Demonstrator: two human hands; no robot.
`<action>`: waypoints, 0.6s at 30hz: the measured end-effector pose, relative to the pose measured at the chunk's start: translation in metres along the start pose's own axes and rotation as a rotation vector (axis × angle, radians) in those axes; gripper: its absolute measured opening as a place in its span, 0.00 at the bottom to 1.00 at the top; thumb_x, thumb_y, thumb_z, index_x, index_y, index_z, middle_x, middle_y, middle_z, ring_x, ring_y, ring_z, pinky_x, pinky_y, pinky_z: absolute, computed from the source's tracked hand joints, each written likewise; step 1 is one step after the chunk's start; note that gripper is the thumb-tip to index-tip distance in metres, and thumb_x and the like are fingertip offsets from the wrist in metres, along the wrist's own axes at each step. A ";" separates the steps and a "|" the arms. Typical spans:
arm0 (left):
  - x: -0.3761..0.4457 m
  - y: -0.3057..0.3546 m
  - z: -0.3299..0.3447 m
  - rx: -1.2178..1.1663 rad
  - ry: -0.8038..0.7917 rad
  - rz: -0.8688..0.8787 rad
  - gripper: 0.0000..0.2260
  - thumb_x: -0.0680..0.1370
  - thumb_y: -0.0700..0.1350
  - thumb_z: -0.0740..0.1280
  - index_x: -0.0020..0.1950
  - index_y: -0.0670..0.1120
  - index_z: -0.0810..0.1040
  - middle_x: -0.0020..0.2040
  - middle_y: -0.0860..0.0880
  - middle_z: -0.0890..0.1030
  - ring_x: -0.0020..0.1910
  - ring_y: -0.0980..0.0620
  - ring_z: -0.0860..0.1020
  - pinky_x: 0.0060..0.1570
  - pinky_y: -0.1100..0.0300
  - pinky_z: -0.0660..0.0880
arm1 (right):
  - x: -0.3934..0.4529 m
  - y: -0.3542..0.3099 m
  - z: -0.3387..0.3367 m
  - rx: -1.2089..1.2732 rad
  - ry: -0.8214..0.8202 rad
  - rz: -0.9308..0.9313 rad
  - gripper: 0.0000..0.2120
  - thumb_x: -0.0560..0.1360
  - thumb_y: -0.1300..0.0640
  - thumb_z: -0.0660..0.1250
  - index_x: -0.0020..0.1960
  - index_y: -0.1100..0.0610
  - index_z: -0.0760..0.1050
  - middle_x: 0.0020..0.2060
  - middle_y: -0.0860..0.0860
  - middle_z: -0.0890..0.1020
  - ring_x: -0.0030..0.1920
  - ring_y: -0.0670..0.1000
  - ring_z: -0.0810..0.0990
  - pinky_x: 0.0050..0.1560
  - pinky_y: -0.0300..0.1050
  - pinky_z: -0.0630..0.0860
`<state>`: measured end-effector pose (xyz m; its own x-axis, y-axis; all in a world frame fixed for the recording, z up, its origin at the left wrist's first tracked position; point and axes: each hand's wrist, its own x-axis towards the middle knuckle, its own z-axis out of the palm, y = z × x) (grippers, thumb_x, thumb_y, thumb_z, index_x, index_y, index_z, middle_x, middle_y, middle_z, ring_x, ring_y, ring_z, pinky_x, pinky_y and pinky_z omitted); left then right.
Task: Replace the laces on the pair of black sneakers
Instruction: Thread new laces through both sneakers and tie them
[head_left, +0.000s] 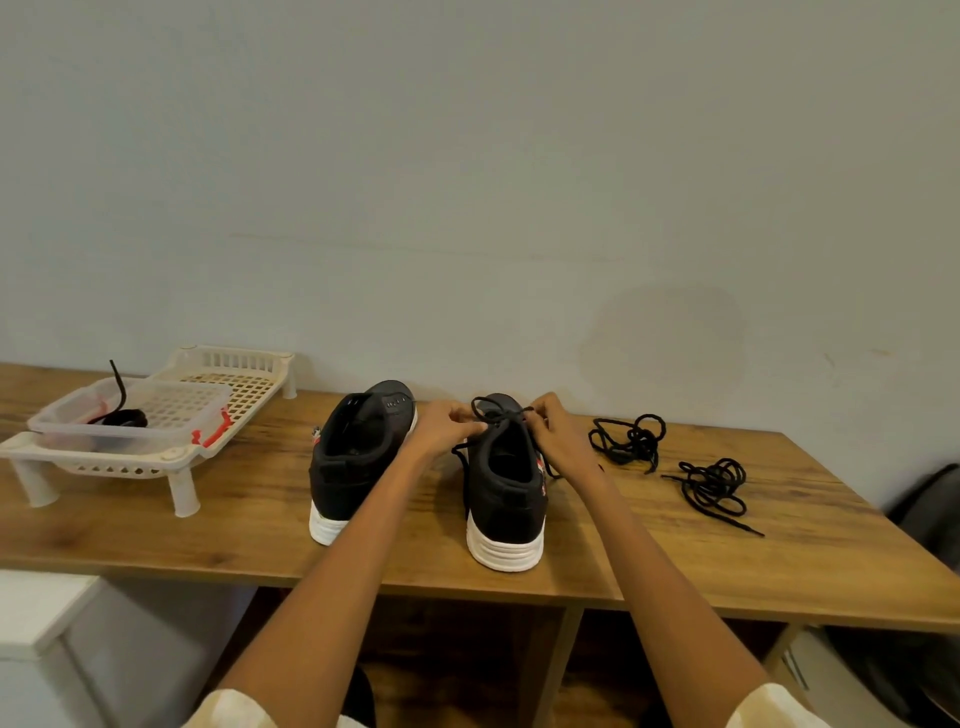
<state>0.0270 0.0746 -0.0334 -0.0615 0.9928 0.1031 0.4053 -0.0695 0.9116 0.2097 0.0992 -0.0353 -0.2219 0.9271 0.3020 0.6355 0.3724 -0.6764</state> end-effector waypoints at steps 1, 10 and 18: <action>0.000 0.000 0.000 -0.010 0.000 0.003 0.10 0.76 0.40 0.69 0.57 0.41 0.80 0.51 0.46 0.81 0.52 0.50 0.78 0.53 0.59 0.72 | 0.000 0.001 -0.001 0.049 -0.027 -0.003 0.07 0.81 0.52 0.57 0.55 0.55 0.68 0.45 0.52 0.78 0.45 0.52 0.77 0.42 0.42 0.72; 0.002 0.000 -0.001 -0.011 0.016 -0.001 0.09 0.76 0.40 0.69 0.56 0.42 0.80 0.52 0.44 0.81 0.52 0.49 0.78 0.52 0.59 0.71 | 0.000 0.001 0.007 -0.058 -0.002 -0.032 0.10 0.81 0.52 0.59 0.55 0.56 0.74 0.43 0.49 0.79 0.43 0.49 0.76 0.43 0.41 0.72; 0.002 0.001 0.002 0.011 0.046 0.000 0.07 0.78 0.46 0.66 0.44 0.45 0.78 0.44 0.46 0.80 0.49 0.47 0.78 0.52 0.57 0.73 | -0.001 -0.002 0.006 -0.024 0.019 -0.014 0.09 0.81 0.50 0.57 0.53 0.56 0.68 0.41 0.51 0.77 0.40 0.50 0.76 0.37 0.39 0.70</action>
<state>0.0294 0.0772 -0.0332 -0.1030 0.9872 0.1217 0.4150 -0.0685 0.9073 0.2043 0.0982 -0.0386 -0.2176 0.9207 0.3241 0.6497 0.3844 -0.6558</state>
